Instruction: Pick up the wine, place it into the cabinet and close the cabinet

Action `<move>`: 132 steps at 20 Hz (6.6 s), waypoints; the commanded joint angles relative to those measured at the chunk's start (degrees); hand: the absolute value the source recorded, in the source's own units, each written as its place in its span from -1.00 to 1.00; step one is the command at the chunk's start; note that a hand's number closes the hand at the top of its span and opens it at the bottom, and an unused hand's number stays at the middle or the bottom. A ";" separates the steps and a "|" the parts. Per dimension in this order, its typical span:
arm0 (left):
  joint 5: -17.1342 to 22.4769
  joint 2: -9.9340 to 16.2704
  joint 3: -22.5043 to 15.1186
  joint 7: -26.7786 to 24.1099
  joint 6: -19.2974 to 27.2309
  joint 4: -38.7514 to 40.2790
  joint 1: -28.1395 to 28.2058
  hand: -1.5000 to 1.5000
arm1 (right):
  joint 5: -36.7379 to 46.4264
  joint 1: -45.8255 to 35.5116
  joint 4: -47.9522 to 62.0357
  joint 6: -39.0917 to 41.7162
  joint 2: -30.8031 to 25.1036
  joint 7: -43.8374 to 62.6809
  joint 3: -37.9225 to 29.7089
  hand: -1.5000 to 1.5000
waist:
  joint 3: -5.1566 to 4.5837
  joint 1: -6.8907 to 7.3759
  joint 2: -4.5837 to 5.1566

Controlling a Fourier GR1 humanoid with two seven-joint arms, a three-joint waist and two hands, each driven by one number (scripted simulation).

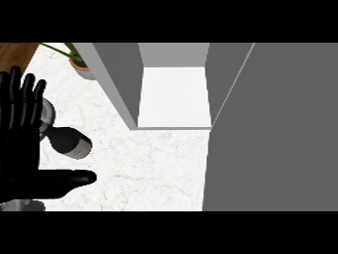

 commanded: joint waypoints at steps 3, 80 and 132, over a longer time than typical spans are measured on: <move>2.76 -2.28 -3.38 4.71 4.52 0.84 -2.86 -1.00 | -4.29 3.39 -8.77 1.71 0.15 7.12 4.25 -1.00 | 0.05 0.15 -0.02; 13.85 5.49 17.87 -18.98 0.23 41.25 3.02 -1.00 | -0.91 -13.76 -17.19 -4.45 3.73 30.76 3.38 -1.00 | 0.01 0.34 0.04; 17.41 9.49 24.64 -53.57 -17.48 102.97 -25.57 1.00 | -7.04 -8.71 -16.56 1.77 2.82 28.59 -0.10 -1.00 | -0.09 -1.29 0.57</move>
